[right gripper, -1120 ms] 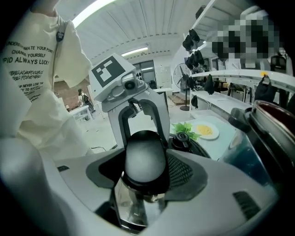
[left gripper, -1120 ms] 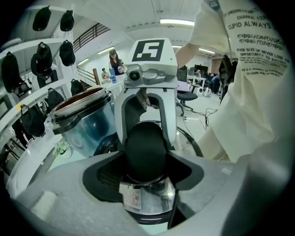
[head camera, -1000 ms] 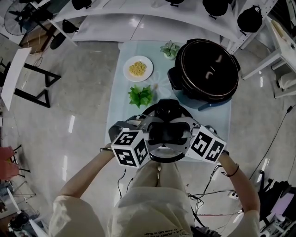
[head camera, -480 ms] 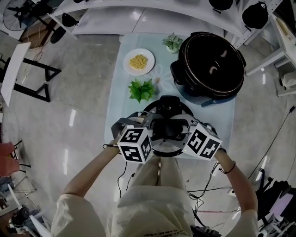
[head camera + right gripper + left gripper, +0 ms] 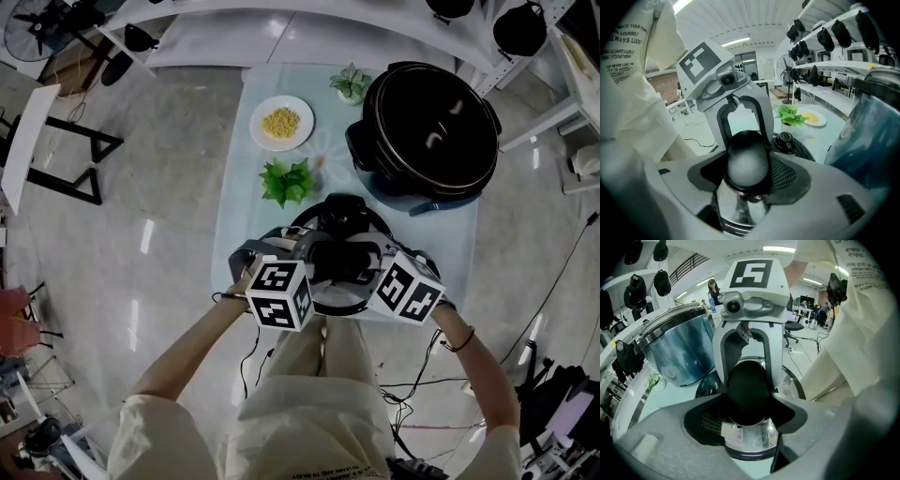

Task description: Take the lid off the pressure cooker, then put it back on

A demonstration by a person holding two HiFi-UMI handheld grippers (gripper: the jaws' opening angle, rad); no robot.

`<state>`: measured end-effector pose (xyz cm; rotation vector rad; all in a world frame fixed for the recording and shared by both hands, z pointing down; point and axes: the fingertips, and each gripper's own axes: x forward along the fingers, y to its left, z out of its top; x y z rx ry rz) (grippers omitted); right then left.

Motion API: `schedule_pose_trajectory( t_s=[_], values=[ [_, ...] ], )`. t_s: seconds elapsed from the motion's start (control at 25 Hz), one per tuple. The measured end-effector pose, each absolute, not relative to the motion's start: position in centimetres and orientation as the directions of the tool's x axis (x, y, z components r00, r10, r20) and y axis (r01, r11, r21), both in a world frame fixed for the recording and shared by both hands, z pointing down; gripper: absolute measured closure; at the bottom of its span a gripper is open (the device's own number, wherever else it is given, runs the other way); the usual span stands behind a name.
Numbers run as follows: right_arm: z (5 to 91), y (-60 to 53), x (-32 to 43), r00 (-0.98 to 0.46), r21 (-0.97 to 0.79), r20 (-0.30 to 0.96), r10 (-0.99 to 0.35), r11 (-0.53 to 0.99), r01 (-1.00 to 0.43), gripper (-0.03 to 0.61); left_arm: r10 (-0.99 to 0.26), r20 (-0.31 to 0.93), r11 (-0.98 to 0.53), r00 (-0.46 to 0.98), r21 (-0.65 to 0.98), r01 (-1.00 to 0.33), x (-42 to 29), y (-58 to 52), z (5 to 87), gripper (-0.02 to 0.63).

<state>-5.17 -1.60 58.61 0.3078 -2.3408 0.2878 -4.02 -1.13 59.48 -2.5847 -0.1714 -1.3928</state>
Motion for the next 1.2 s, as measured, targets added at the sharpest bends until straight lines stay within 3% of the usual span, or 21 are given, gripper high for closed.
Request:
schedule_pose_trajectory(
  t_s=[0.52,0.96,1.2],
  values=[
    [59.4,-1.5,-5.0,-0.663,-0.131,0.739,-0.123,0.938,-0.32,0.301,0.003,0.829,-0.977,0.559,-0.116,0.178,-3.8,-1.0,59.9,0.342],
    [59.2,-2.1,-4.3,-0.647,-0.065,0.72,-0.252,0.903,-0.424,0.282,-0.155,0.778,-0.986,0.608,-0.155,-0.053,-4.5,-1.7,59.8,0.344],
    [57.9,-1.9,-3.9,-0.667,-0.049,0.661,-0.345,0.866,-0.497,0.272,-0.257,0.714,-0.96,0.651,-0.113,-0.255,-5.4,-1.4,58.5,0.344]
  ],
)
